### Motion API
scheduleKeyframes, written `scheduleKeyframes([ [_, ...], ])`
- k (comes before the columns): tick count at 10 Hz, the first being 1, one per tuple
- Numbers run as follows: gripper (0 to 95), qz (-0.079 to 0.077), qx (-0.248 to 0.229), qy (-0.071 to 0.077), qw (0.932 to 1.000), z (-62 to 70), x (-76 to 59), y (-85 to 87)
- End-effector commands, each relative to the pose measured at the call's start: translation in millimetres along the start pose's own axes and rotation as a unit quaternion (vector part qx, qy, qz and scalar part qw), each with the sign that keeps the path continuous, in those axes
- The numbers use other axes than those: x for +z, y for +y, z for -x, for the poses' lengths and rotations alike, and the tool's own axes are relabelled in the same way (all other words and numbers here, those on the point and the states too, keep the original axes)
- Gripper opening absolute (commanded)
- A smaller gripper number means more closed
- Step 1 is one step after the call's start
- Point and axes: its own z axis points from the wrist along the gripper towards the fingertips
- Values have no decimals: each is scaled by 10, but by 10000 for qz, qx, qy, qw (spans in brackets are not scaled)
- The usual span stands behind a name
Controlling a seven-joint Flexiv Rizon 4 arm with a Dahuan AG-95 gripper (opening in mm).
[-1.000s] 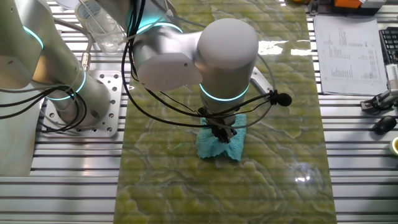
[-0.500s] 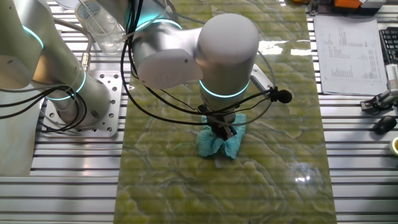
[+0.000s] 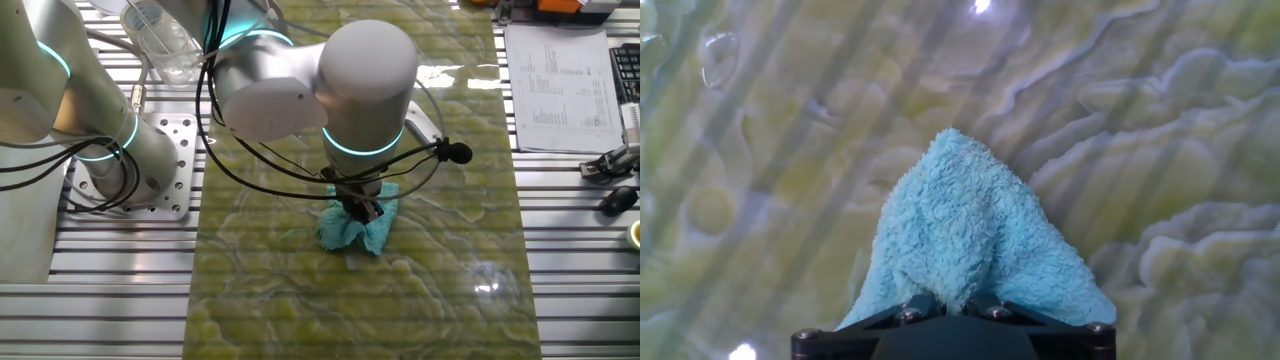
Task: Clean the table with a cloth
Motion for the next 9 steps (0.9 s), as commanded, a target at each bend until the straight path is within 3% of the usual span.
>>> scheduleKeyframes([
  [1, 0, 14, 7, 9, 10000, 7, -26, 10],
  [9, 0, 18, 128, 9, 9999, 175, -31, 133],
])
